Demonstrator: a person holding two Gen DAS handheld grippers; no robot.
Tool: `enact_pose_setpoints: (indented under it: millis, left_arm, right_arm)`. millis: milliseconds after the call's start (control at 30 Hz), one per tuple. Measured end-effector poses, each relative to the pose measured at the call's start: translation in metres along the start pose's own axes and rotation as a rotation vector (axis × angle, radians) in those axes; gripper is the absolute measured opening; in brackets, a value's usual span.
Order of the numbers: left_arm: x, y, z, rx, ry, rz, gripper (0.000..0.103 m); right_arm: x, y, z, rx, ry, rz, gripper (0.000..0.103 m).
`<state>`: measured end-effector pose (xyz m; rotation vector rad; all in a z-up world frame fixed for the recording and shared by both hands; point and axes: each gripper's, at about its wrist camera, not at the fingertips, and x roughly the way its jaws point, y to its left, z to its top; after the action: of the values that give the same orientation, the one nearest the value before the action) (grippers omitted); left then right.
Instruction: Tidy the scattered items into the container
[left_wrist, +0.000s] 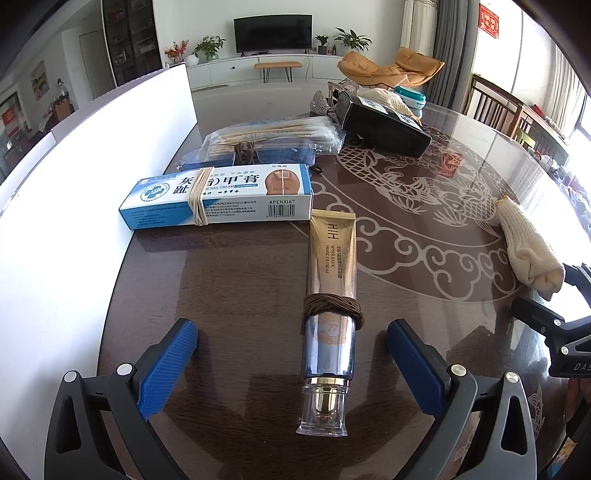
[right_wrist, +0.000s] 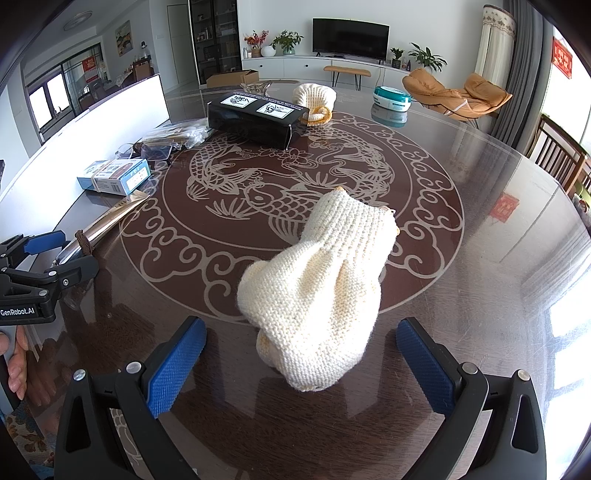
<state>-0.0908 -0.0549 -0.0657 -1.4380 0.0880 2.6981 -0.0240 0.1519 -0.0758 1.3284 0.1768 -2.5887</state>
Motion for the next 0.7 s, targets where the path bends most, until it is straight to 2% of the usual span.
enact_pose_setpoints:
  millis: [100,200,300,367,433,567,600,667,700]
  left_arm:
    - [-0.001,-0.004,0.000,0.063,0.024,-0.043,0.103]
    - [-0.004,-0.013,-0.002,0.124,0.027,-0.082,0.101]
    - [-0.007,-0.020,0.001,0.147,0.003,-0.102,0.078]
    - [-0.008,-0.022,0.006,0.139,-0.008,-0.099,0.046]
    - [-0.008,-0.020,0.011,0.120,-0.003,-0.102,0.030]
    - [-0.011,-0.017,0.010,0.089,0.009,-0.116,0.030]
    - [-0.012,-0.017,0.008,0.085,0.009,-0.122,0.030]
    - [-0.016,-0.015,0.003,0.077,0.005,-0.135,0.029]
    - [-0.019,-0.014,0.001,0.074,-0.001,-0.136,0.029]
  right_arm:
    - [0.000,-0.003,0.003,-0.042,0.048,0.042,0.103]
    - [-0.007,-0.017,0.008,-0.005,0.089,0.145,0.103]
    - [-0.015,-0.025,0.016,0.011,0.125,0.190,0.103]
    - [-0.017,-0.027,0.020,0.023,0.159,0.217,0.103]
    - [-0.015,-0.028,0.023,0.045,0.191,0.227,0.103]
    - [-0.006,-0.026,0.027,0.052,0.213,0.189,0.102]
    - [-0.004,-0.026,0.027,0.050,0.208,0.188,0.097]
    - [-0.004,-0.023,0.027,0.027,0.201,0.169,0.042]
    - [-0.006,-0.021,0.027,0.011,0.191,0.161,0.038]
